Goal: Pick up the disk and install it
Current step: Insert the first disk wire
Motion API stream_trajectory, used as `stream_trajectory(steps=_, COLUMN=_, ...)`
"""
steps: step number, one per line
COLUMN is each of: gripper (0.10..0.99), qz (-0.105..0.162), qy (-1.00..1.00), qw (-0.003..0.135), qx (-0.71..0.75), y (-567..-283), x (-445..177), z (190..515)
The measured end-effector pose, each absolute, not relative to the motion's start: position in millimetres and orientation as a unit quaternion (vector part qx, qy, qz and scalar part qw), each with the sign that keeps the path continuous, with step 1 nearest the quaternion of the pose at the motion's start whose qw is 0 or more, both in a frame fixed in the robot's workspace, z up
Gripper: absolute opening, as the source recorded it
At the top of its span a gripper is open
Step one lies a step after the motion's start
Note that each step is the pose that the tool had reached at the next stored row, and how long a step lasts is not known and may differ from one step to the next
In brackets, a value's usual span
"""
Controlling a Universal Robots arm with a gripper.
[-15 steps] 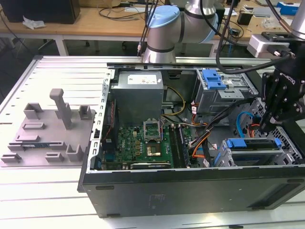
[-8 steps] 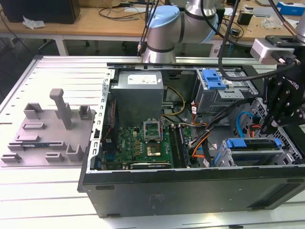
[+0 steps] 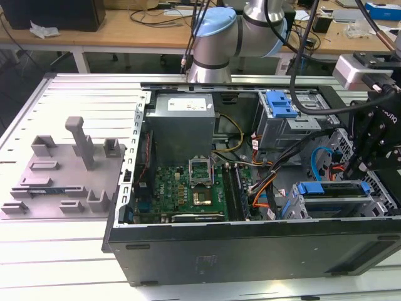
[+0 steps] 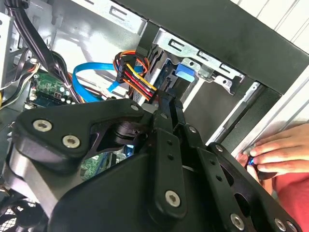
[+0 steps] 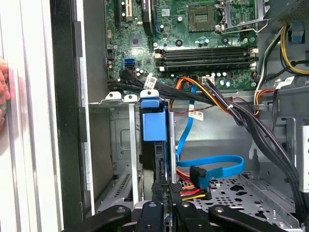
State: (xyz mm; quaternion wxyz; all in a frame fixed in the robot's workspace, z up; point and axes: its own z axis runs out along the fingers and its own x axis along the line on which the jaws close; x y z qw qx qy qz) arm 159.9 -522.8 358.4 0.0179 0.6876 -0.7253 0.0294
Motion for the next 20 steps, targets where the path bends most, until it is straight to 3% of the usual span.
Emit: stream_trajectory(steps=20, gripper=0.169, qz=0.029, qy=-0.725, qw=0.018, qx=0.688, y=-525.6, x=159.2, z=355.0)
